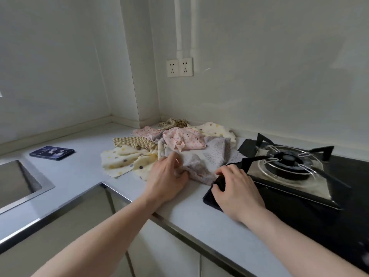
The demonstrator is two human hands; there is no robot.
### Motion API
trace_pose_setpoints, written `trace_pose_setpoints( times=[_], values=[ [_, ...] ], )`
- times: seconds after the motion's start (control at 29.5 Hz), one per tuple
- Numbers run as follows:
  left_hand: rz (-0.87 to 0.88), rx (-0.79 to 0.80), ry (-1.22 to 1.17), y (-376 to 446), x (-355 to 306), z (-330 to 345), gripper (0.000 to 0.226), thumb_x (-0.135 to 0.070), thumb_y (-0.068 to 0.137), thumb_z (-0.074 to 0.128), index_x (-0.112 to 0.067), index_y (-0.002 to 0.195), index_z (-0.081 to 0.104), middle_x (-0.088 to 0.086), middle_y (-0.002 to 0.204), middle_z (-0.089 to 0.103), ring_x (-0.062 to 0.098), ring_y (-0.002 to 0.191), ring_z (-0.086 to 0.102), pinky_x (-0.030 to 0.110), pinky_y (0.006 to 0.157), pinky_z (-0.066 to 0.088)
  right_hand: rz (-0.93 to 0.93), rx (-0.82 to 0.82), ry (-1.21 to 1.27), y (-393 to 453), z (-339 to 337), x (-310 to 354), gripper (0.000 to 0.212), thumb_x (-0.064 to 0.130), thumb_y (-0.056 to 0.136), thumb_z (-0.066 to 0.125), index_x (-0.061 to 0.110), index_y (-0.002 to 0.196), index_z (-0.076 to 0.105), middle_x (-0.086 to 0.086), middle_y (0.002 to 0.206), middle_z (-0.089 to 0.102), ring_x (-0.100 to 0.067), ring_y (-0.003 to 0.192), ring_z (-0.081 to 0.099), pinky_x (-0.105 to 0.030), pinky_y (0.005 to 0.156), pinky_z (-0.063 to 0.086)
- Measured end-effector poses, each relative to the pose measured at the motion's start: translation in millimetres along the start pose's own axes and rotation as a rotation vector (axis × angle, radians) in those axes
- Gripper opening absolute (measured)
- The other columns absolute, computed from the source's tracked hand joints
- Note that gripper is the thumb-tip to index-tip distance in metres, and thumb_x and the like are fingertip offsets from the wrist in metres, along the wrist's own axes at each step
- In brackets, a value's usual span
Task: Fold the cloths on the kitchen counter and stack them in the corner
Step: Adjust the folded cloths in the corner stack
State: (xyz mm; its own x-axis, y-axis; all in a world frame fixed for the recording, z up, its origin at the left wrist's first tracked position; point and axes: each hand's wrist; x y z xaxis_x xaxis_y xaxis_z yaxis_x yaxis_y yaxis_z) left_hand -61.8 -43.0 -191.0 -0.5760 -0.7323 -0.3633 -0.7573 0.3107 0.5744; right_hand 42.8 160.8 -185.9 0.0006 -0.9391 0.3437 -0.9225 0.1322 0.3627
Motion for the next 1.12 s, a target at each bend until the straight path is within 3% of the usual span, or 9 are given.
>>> trace_pose_setpoints(
  times=[0.2, 0.41, 0.58, 0.68, 0.75, 0.85, 0.95, 1.05, 1.12],
  values=[
    [0.034, -0.036, 0.189, -13.6, -7.4, -7.7, 0.032, -0.051, 0.090, 0.061, -0.037, 0.119, 0.062, -0.011, 0.116, 0.066, 0.022, 0.116, 0.052, 0.040, 0.098, 0.040, 0.106, -0.008, -0.095, -17.0, -8.9, 8.8, 0.038, 0.042, 0.096, 0.045, 0.026, 0.131, 0.052, 0.004, 0.132, 0.054, -0.020, 0.117, 0.052, -0.039, 0.103, 0.044],
    [0.088, -0.052, 0.150, -21.5, -5.1, -15.2, 0.016, -0.037, 0.085, 0.067, -0.028, 0.095, 0.060, -0.007, 0.102, 0.061, 0.021, 0.104, 0.053, 0.032, 0.083, 0.032, 0.129, 0.033, -0.080, -24.6, -13.0, 13.2, 0.038, 0.043, 0.098, 0.046, 0.030, 0.134, 0.051, 0.006, 0.135, 0.054, -0.019, 0.123, 0.049, -0.037, 0.105, 0.041],
    [0.111, -0.110, -0.012, -20.9, -6.2, -16.9, 0.015, -0.035, 0.088, 0.052, -0.024, 0.082, 0.042, -0.008, 0.081, 0.049, 0.017, 0.076, 0.042, 0.034, 0.071, 0.031, 0.114, 0.023, -0.028, -20.4, -9.8, 8.9, 0.055, 0.051, 0.097, 0.049, 0.033, 0.149, 0.040, 0.008, 0.146, 0.049, -0.020, 0.135, 0.044, -0.041, 0.113, 0.037],
    [0.154, -0.177, -0.108, -23.3, -3.2, -12.9, 0.015, -0.023, 0.094, 0.049, -0.024, 0.088, 0.035, -0.005, 0.075, 0.048, 0.019, 0.067, 0.040, 0.035, 0.062, 0.028, 0.098, 0.004, 0.020, -19.6, -6.3, 7.9, 0.067, 0.064, 0.096, 0.046, 0.037, 0.155, 0.030, 0.010, 0.151, 0.046, -0.019, 0.138, 0.043, -0.042, 0.115, 0.036],
    [0.188, -0.194, -0.111, -23.3, -2.6, -9.7, 0.012, -0.017, 0.095, 0.047, -0.024, 0.097, 0.036, 0.000, 0.076, 0.055, 0.022, 0.065, 0.046, 0.037, 0.058, 0.037, 0.088, -0.012, 0.053, -20.2, -5.7, 7.5, 0.071, 0.067, 0.096, 0.042, 0.040, 0.158, 0.022, 0.010, 0.154, 0.044, -0.018, 0.141, 0.042, -0.042, 0.116, 0.035],
    [0.246, -0.193, -0.079, -21.2, -5.7, -8.5, 0.022, -0.016, 0.098, 0.045, -0.021, 0.120, 0.044, 0.004, 0.094, 0.068, 0.025, 0.075, 0.059, 0.038, 0.061, 0.047, 0.068, -0.014, 0.082, -20.4, -7.1, 6.3, 0.073, 0.069, 0.096, 0.041, 0.044, 0.159, 0.013, 0.011, 0.158, 0.037, -0.017, 0.144, 0.038, -0.042, 0.118, 0.033],
    [0.354, -0.193, -0.010, -20.3, -10.9, -12.4, 0.032, -0.018, 0.100, 0.047, -0.023, 0.131, 0.055, -0.002, 0.111, 0.068, 0.017, 0.087, 0.063, 0.026, 0.064, 0.040, 0.033, -0.008, 0.092, -18.4, -5.9, 4.4, 0.070, 0.073, 0.095, 0.037, 0.044, 0.157, 0.023, 0.013, 0.154, 0.042, -0.015, 0.142, 0.040, -0.041, 0.116, 0.035],
    [0.408, -0.155, 0.035, -19.9, -15.3, -13.7, 0.015, -0.034, 0.100, 0.050, -0.029, 0.110, 0.060, -0.008, 0.099, 0.065, 0.014, 0.081, 0.062, 0.027, 0.058, 0.043, 0.011, 0.011, 0.088, -16.3, -5.9, 3.9, 0.068, 0.078, 0.094, 0.024, 0.041, 0.144, 0.049, 0.016, 0.139, 0.056, -0.013, 0.130, 0.048, -0.037, 0.107, 0.040],
    [0.372, -0.159, 0.023, -17.6, -14.0, -11.3, 0.014, -0.039, 0.096, 0.061, -0.031, 0.092, 0.051, -0.011, 0.085, 0.062, 0.014, 0.070, 0.059, 0.031, 0.052, 0.043, -0.006, 0.022, 0.098, -15.3, -6.0, 3.3, 0.068, 0.082, 0.091, 0.027, 0.040, 0.130, 0.063, 0.018, 0.125, 0.063, -0.011, 0.118, 0.052, -0.035, 0.100, 0.042]
  ],
)
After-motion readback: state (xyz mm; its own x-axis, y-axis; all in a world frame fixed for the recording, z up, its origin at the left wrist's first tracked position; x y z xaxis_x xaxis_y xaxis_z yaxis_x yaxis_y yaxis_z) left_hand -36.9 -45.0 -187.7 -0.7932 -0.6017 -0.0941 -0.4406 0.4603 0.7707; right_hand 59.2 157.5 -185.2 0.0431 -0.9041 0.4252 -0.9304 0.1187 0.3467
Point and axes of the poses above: each hand's wrist, its own y-axis towards the middle knuckle, its own z-axis out of the palm, x = y × z
